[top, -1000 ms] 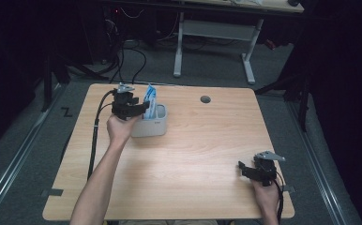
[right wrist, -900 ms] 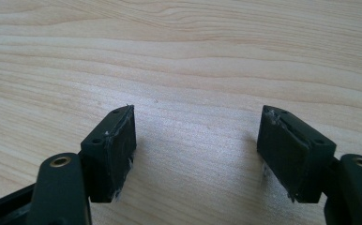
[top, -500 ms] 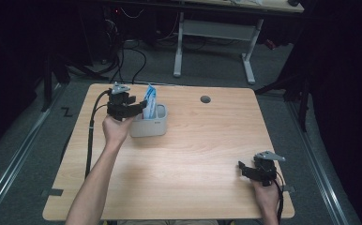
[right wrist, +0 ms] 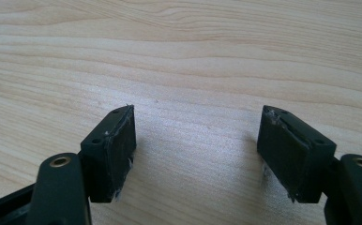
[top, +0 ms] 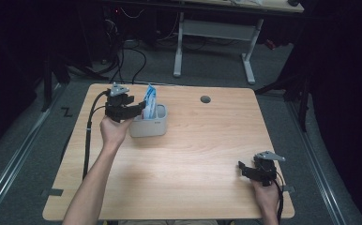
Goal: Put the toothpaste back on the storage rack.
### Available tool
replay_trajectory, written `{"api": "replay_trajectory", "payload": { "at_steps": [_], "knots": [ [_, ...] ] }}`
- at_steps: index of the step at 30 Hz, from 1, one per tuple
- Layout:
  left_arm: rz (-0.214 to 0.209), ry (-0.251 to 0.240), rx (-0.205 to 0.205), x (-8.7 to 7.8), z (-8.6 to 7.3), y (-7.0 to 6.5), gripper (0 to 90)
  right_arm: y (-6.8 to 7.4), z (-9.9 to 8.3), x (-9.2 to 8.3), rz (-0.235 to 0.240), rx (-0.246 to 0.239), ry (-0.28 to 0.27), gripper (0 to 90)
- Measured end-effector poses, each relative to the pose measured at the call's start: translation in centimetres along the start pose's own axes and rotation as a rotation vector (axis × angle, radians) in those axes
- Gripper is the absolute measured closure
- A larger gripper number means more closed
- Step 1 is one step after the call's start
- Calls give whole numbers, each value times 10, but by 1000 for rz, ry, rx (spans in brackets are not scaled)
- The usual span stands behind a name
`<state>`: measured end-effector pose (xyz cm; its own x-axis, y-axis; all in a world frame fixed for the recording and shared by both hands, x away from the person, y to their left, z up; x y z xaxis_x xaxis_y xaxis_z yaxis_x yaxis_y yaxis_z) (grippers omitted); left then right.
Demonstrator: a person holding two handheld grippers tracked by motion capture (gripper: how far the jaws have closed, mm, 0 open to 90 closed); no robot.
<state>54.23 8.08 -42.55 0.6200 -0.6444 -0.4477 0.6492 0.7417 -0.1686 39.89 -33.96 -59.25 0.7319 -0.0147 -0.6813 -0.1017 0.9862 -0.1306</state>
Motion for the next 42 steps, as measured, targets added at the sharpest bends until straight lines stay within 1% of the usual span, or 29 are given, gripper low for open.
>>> {"api": "replay_trajectory", "payload": {
  "at_steps": [6,9,11,19,27,32,36,42],
  "knots": [
    [5,6,7,-6,-1,-1,433,0,0,0,0,0,0,284],
    [3,3,5,-9,-2,-1,433,0,0,0,0,0,0,284],
    [-6,3,-6,-11,-3,-1,433,0,0,0,0,-1,0,284],
    [-5,-24,-22,-21,-2,2,430,0,0,0,0,-1,-1,284],
    [4,-33,-23,-30,-4,3,428,0,0,0,0,-1,-1,284],
    [16,-25,-11,-34,-5,3,427,0,0,0,0,-1,-1,284],
    [16,-28,-9,-38,-5,3,425,0,0,0,0,-1,-1,284],
    [20,-25,6,-43,-5,1,423,0,0,0,0,-1,-1,284]
  ]
}}
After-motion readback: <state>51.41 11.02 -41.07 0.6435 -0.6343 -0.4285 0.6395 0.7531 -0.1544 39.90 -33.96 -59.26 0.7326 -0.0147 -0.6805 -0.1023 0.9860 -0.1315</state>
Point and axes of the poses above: each handheld gripper's, and its own axes: x roughly forward along the jaws, z roughly out of its top, y roughly to its left, the point moved 9 cm from there along x, roughly forward along the jaws, and after that the axes turned 10 degrees about -z, right-handed, at the moved point
